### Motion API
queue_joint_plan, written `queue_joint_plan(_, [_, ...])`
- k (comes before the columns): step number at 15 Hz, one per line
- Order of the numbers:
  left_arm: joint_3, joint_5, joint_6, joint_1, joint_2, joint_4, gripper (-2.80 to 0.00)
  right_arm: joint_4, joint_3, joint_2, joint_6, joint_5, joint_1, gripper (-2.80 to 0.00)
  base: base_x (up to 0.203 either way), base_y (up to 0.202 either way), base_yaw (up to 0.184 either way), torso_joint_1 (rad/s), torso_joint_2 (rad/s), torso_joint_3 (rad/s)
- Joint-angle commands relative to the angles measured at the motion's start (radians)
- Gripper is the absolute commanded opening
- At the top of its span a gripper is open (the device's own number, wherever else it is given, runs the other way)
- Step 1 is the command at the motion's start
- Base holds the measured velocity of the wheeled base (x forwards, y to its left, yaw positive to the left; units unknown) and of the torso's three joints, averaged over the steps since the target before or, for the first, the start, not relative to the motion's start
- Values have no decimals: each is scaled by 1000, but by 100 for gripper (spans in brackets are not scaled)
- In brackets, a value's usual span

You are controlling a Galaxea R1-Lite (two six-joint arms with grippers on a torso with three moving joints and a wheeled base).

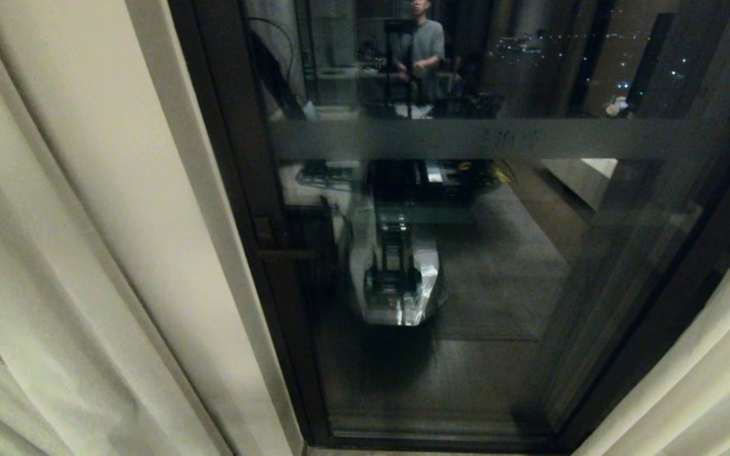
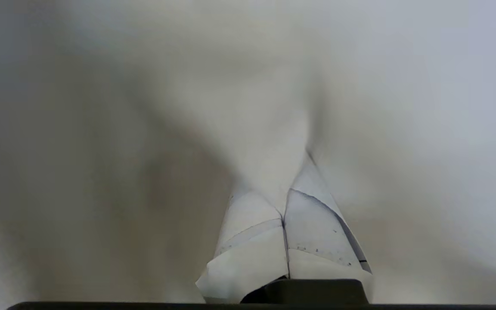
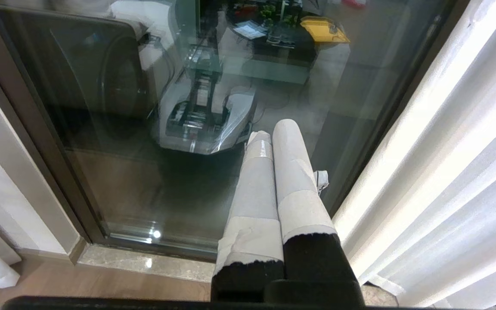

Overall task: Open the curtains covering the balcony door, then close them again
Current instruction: Pull the inner curtains open on both sides

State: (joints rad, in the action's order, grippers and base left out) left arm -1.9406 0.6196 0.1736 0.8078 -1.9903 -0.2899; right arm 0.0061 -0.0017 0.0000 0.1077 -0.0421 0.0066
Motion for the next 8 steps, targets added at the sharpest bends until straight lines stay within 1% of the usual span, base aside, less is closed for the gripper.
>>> queue_joint_plan(1, [2,3,1,-60,106,4,-280,0,0,2,2,-1,0,-280,0,0,0,0,0,0])
queue_joint_plan(3, [16,2,1,-84,148,7,-280,0,0,2,1,-1,0,-280,0,0,0,0,0,0])
queue_joint_plan(5, [45,2,1,-93,185,6,-280,0,0,2,1,-1,0,-280,0,0,0,0,0,0])
queue_joint_plan(7, [144,3,0,-95,233,5,-280,0,0,2,1,-1,1,-280,0,0,0,0,0,0])
queue_joint_plan(8, [215,3,-1,-100,264,2,-280,0,0,2,1,-1,0,-280,0,0,0,0,0,0])
